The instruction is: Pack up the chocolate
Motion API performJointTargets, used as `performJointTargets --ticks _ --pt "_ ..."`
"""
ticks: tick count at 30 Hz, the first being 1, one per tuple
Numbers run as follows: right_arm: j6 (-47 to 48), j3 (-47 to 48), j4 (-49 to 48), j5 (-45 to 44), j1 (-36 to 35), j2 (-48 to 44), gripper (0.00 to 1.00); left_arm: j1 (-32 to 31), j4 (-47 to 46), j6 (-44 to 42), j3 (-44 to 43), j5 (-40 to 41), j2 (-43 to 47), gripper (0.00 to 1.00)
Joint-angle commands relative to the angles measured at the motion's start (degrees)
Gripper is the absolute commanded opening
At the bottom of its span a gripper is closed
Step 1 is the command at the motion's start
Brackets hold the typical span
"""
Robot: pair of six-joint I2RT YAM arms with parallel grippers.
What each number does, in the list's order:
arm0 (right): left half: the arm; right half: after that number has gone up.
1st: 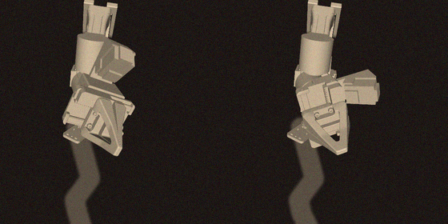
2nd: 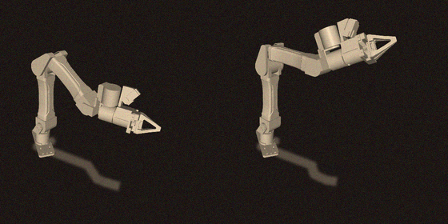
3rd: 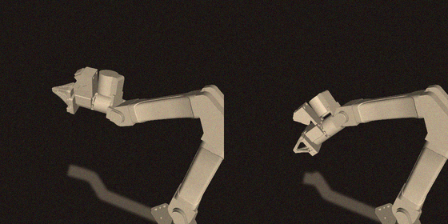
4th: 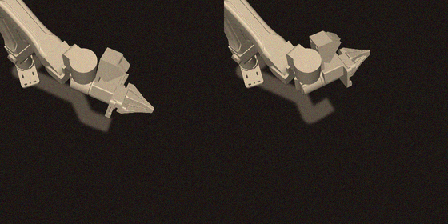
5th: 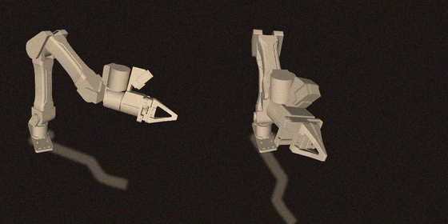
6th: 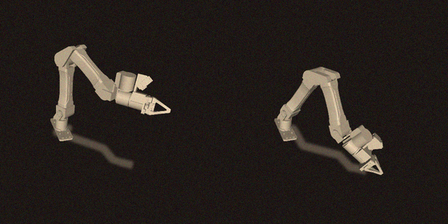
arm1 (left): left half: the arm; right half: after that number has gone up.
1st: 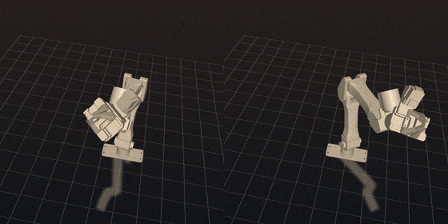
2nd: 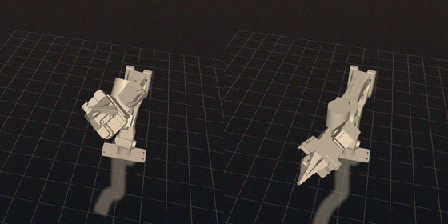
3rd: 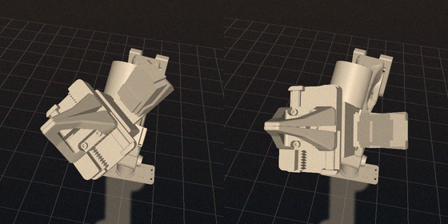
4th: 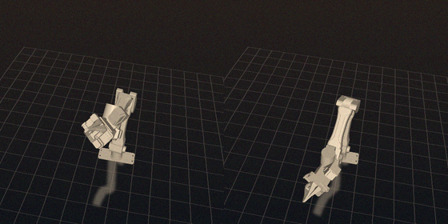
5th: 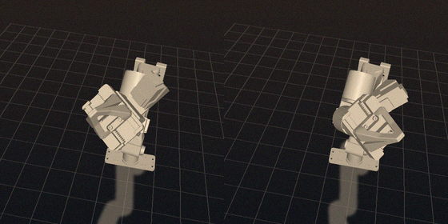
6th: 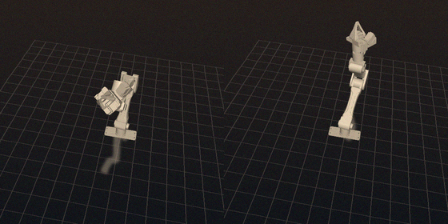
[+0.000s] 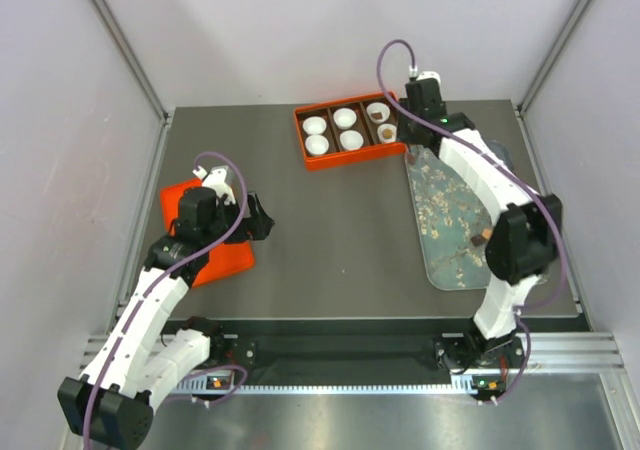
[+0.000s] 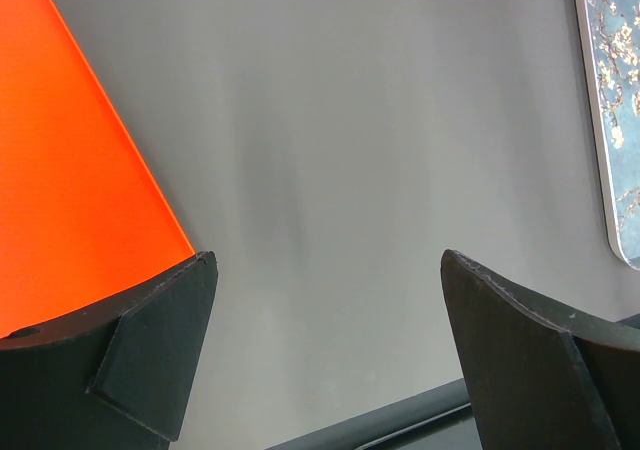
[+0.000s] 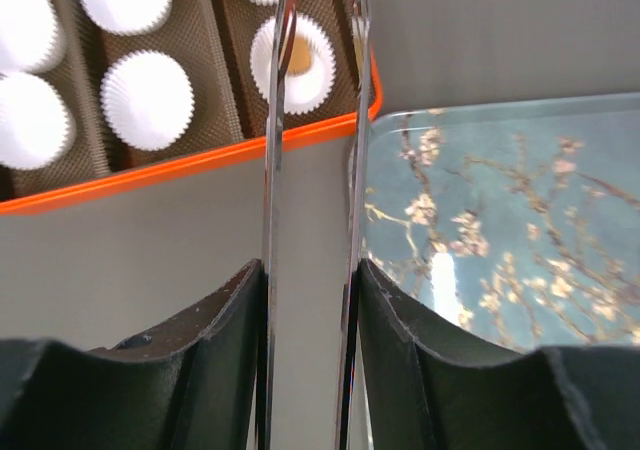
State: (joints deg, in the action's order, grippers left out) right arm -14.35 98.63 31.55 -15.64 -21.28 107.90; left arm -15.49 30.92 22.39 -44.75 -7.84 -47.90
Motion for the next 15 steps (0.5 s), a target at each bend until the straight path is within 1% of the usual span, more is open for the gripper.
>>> performJointTargets --ticks 1,3,4,6,8,9,15 --pt "-0.9 -5.1 1.5 -3.3 -0.8 -13.3 0.40 -0.2 -1.3 -0.5 0.1 0.2 0.9 0.98" --pt "-1.4 -8.3 3.9 -3.8 -0.7 -16.8 0.40 -0.2 -1.5 -0.5 0.1 -0.3 1.1 0.98" --pt "-2.2 -11.5 5.0 -4.6 -0.7 -20.2 0.41 -0.2 -1.5 -0.5 0.1 -0.4 1.1 0.98" --pt "-3.2 -14.9 7.5 -5.3 -0.6 -25.5 0.41 -0.2 -1.6 -0.5 0.2 -0.8 1.3 0.98" --pt "-4.4 -19.7 9.0 -5.5 -0.2 -29.0 0.41 -0.2 -1.7 -0.6 0.2 -1.0 1.5 0.99" --pt "-6.1 -22.4 11.5 -5.7 0.6 -32.4 0.40 -0.2 -1.6 -0.6 0.2 -1.2 1.6 0.98" --pt "-12.2 -31.5 19.0 -4.1 3.1 -41.3 0.41 -0.2 -1.8 -0.6 0.2 -1.7 1.9 0.99"
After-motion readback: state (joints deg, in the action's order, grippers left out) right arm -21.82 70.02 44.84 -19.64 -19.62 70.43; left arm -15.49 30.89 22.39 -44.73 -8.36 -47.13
